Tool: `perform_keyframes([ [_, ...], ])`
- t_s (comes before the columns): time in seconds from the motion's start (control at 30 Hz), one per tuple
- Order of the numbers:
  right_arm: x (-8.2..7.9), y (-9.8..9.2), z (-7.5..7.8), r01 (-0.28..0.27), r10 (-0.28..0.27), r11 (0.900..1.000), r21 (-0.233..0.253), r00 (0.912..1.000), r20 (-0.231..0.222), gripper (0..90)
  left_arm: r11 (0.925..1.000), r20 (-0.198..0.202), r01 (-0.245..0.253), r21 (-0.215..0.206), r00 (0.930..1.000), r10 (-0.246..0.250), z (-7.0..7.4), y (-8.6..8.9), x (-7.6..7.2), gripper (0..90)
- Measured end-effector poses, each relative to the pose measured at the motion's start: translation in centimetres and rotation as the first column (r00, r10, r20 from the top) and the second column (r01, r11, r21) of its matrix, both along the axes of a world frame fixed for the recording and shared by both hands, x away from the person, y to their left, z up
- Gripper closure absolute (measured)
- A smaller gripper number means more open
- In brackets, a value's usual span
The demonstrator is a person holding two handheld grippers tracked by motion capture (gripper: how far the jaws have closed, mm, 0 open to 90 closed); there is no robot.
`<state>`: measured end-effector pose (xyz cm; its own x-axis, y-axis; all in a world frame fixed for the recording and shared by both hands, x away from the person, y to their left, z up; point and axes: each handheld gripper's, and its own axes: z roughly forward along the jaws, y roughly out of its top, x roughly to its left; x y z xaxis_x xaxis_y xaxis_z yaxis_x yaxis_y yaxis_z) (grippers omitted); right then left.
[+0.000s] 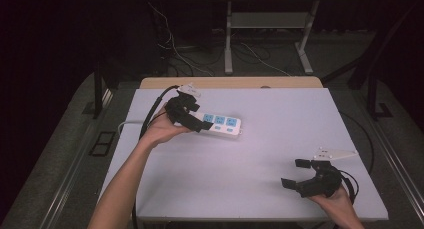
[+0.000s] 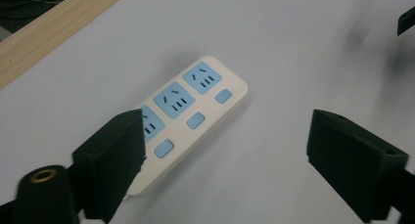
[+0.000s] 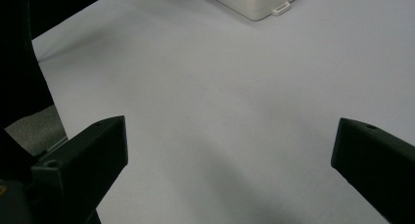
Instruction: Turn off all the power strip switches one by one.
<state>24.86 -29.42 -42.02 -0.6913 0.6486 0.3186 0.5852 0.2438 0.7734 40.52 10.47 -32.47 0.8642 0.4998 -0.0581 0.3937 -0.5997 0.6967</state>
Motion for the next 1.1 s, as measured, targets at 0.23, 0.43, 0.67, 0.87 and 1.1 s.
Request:
perform_keyframes([
  [0.23, 0.0, 0.0, 0.0, -0.002, 0.002, 1.0, -0.001, 1.0, 0.0, 0.1, 0.9996, -0.012, 0.027, 0.008, 0.9996, -0.027, 0.2, -0.7, 1.0, 27.8],
  [0.43, 0.0, 0.1, 0.0, -0.001, 0.001, 1.0, -0.001, 1.0, 0.0, 0.1, 0.9991, -0.035, 0.037, 0.019, 0.9987, -0.036, -0.3, -0.7, 1.9, 53.1],
  [0.67, 0.0, 0.1, -0.1, -0.003, 0.003, 1.0, -0.004, 1.0, -0.001, 0.1, 0.999, -0.06, 0.024, 0.037, 0.998, -0.022, -1.4, -0.5, 2.9, 72.7],
  [0.87, 0.1, 0.1, -0.1, -0.006, 0.006, 1.0, -0.005, 1.0, -0.002, 0.1, 0.9989, -0.081, 0.025, 0.039, 0.9964, -0.022, -2.4, -0.4, 3.7, 85.5],
  [1.1, 0.1, 0.1, -0.1, -0.008, 0.008, 1.0, -0.006, 1.0, -0.004, 0.1, 0.9977, -0.097, 0.033, 0.059, 0.995, -0.027, -3.4, -0.4, 4.5, 89.1],
])
